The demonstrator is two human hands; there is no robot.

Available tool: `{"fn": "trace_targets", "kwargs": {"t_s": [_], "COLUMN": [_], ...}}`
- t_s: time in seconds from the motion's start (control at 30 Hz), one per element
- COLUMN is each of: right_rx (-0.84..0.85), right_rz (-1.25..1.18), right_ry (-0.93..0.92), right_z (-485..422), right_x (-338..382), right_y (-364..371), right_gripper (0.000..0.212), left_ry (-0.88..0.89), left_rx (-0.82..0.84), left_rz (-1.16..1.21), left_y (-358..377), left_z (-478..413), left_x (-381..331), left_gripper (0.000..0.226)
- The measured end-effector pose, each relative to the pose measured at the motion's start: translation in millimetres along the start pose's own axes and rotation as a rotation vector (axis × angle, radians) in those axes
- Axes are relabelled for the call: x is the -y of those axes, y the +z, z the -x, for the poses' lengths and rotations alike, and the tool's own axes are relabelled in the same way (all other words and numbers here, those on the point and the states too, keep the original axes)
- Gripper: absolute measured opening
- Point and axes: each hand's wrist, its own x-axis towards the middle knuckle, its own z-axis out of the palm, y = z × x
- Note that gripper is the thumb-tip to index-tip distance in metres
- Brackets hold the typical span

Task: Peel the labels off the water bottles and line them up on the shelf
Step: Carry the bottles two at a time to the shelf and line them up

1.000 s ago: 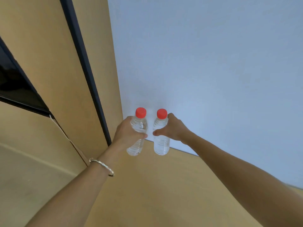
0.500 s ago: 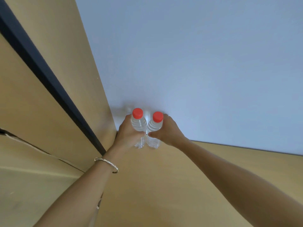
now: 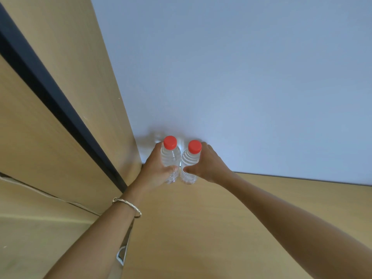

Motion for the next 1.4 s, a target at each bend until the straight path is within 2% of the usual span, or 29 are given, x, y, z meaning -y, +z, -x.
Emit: {"fn": "trace_targets", "kwargs": {"t_s": [0.23, 0.37, 0.53, 0.7, 0.83, 1.07, 1.23, 1.4], "right_rx": [-0.023, -0.045, -0.003, 0.056, 0.06, -0.065, -0.22, -0.368], "right_rz": [-0.002, -0.024, -0.029, 0.04, 0.148, 0.247, 0.342, 0.392], "right_ry": [0.005, -0.001, 0.034, 0.09, 0.105, -0.033, -0.08, 0.045], "right_z": [-1.7, 2.9, 13.6, 28.1, 45.4, 115.8, 203.1, 310.2], "right_x": [2.6, 5.2, 11.6, 12.2, 12.2, 12.6, -16.5, -83.9], "right_y": [2.8, 0.0, -6.6, -27.0, -53.5, -100.6, -149.6, -204.5], "right_gripper": [0.071, 0.066, 0.075, 0.094, 0.092, 0.075, 0.068, 0.063], "left_ry": [0.021, -0.036, -0.126, -0.152, -0.089, 0.143, 0.251, 0.472], "left_rx": [0.027, 0.065, 0.093, -0.005, -0.089, -0.266, -0.223, -0.119], "left_rz": [-0.023, -0.042, -0.132, -0.137, -0.221, -0.513, -0.709, -0.767], "left_y": [0.3, -1.8, -12.9, -23.8, -33.9, -7.0, 57.0, 142.0], "left_z": [-4.5, -3.7, 0.4, 11.5, 27.1, 66.5, 110.2, 169.4], "left_x": [4.3, 5.5, -3.4, -24.0, -48.4, -125.3, -198.1, -264.3], "left_gripper": [0.051, 0.054, 0.077, 0.099, 0.096, 0.084, 0.085, 0.068]}}
